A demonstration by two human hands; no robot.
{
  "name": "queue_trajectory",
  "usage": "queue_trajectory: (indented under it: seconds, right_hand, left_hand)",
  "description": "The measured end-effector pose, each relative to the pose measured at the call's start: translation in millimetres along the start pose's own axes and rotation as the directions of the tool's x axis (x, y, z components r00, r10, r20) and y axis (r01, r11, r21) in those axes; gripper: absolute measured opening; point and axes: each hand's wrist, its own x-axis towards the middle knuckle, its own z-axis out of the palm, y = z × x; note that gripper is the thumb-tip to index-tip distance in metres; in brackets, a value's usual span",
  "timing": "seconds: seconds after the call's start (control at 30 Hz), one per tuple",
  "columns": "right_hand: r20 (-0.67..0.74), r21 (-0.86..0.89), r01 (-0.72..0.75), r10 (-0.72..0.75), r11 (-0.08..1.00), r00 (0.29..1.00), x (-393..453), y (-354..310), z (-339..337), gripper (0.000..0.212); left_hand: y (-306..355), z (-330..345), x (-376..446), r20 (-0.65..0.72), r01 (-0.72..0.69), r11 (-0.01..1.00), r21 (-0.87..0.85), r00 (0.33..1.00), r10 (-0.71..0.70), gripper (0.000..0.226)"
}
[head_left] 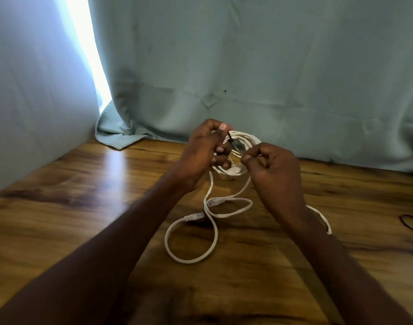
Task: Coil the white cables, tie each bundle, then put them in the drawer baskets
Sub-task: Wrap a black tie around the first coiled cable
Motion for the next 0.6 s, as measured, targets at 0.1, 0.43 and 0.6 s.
queue_trajectory:
  seconds: [0.1,0.43,0.6]
  right_hand:
    - [-0.023,-0.226,0.05,-0.057,0.973,0.998,-5,3,8,0.01]
    - [-0.038,-0.222,0.015,-0.024,0.975,0.999,-3,6,7,0.009]
    - [-0.005,-0.198,0.029,-0.03,0.98,1.0,-3,6,10,0.009]
  left_hand:
    - [3,5,-3,0.088,0.022,0.998,-0.052,0.996,-0.017,0.017]
    - [5,16,-7,0.017,-0.074,0.952,0.297,0.997,0.072,0.026]
    - [-1,4,-4,-0.051,-0.136,0.85,0.509,0.981,0.188,0.03]
